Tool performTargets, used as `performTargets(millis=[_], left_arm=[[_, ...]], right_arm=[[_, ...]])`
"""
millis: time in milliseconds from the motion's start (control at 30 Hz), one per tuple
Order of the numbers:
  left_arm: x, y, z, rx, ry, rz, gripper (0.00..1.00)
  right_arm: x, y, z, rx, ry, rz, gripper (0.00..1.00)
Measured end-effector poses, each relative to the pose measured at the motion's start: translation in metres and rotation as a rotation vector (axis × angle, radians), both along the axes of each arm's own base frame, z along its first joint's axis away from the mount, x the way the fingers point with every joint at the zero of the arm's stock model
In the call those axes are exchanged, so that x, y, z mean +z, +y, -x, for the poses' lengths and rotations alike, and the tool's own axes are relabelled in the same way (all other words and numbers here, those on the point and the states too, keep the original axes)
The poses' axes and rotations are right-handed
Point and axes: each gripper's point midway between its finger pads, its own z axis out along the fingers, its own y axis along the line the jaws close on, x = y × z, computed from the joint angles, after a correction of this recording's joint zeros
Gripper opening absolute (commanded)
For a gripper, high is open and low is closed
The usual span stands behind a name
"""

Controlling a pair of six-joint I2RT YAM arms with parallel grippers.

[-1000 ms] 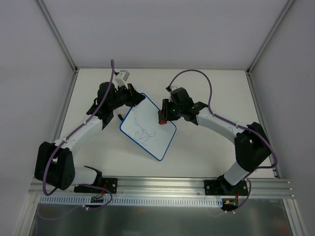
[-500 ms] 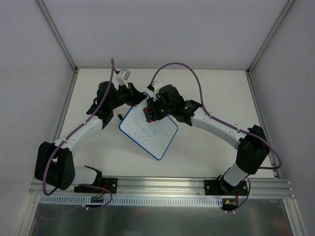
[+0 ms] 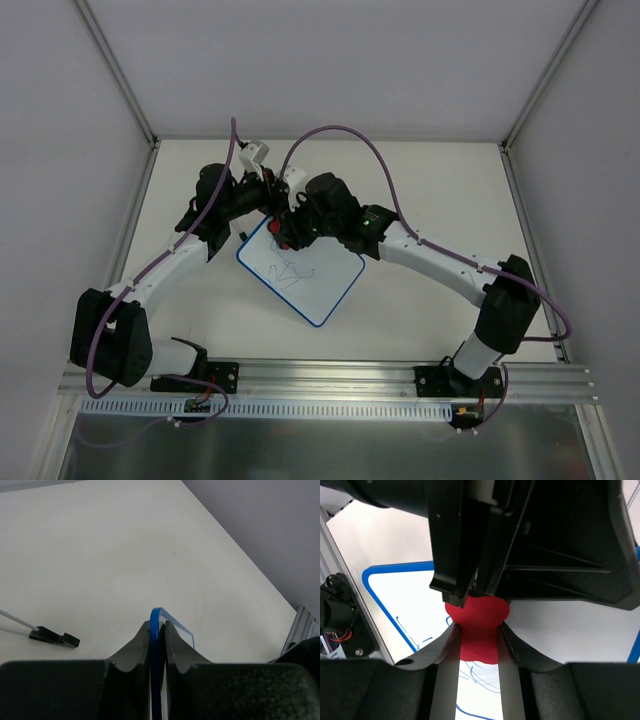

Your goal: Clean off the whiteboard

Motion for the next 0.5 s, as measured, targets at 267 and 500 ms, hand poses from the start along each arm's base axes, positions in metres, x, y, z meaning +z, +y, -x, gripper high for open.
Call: performTargets(millis=[267, 500], left_arm=[[-0.006, 0.006, -0.005, 0.049, 0.021, -0.021, 0.0], [-0.014, 0.016, -0.013, 0.126, 0.052, -0.043, 0.0]], right_arm=[[-0.024, -0.007, 0.001, -0.089, -0.018, -0.043, 0.0], [-0.058, -0.022, 0.005, -0.163, -0.003, -0.064, 0.0]])
